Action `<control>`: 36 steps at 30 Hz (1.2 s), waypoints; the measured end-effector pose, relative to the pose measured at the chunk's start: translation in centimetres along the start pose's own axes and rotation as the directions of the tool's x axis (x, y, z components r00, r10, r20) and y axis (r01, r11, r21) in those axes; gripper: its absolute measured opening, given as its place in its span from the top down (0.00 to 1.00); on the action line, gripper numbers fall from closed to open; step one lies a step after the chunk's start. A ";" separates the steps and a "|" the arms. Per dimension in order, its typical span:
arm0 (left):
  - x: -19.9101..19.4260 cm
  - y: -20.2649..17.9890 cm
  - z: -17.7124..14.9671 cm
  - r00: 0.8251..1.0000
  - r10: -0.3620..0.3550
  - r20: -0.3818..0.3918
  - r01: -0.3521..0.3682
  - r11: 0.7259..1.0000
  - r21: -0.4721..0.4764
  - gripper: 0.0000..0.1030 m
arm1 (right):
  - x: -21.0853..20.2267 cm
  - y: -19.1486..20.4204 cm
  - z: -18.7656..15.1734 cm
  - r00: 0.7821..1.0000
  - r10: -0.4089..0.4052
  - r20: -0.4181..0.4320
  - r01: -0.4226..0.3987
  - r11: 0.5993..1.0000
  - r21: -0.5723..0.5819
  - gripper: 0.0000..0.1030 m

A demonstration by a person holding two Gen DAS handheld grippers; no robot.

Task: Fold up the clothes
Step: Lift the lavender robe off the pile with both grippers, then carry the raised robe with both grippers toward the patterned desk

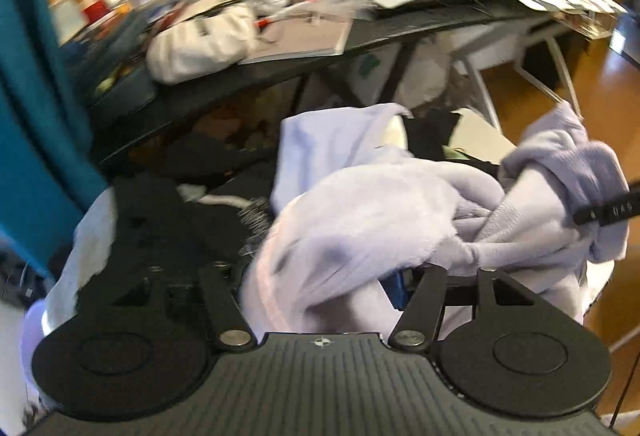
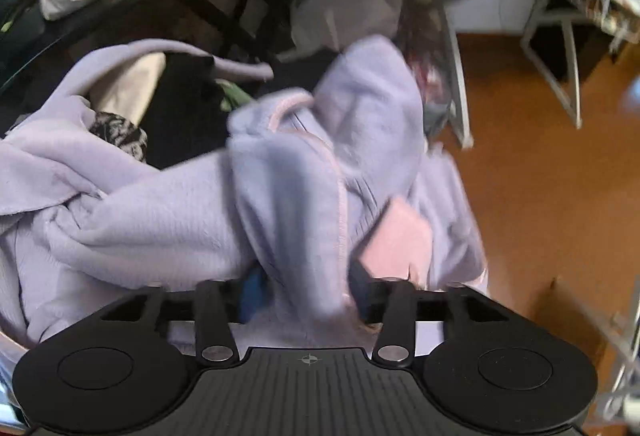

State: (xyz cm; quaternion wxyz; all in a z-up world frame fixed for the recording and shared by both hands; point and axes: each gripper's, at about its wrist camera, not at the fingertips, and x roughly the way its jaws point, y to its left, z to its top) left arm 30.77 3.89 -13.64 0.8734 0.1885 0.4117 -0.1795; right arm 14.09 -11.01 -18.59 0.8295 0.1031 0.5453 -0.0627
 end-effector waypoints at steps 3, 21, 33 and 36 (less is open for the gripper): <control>1.7 -1.1 0.5 1.000 -0.016 -0.015 0.017 0.997 0.077 0.37 | -0.6 0.7 0.9 0.999 -0.007 0.034 0.009 0.999 -0.054 0.43; -0.5 3.4 4.2 0.991 -0.084 0.100 0.115 0.924 -0.363 0.88 | -3.8 -1.7 4.9 0.960 -0.073 0.271 0.046 0.993 0.108 0.94; -9.9 4.5 9.9 0.828 -0.058 0.557 0.308 0.878 -0.367 0.91 | -24.8 -10.1 10.6 0.729 -0.119 0.674 -0.059 0.970 0.235 0.94; -11.9 3.6 11.6 0.752 -0.073 0.655 0.351 0.886 -0.304 0.92 | -28.5 -12.1 10.3 0.672 -0.136 0.728 -0.074 0.966 0.248 0.94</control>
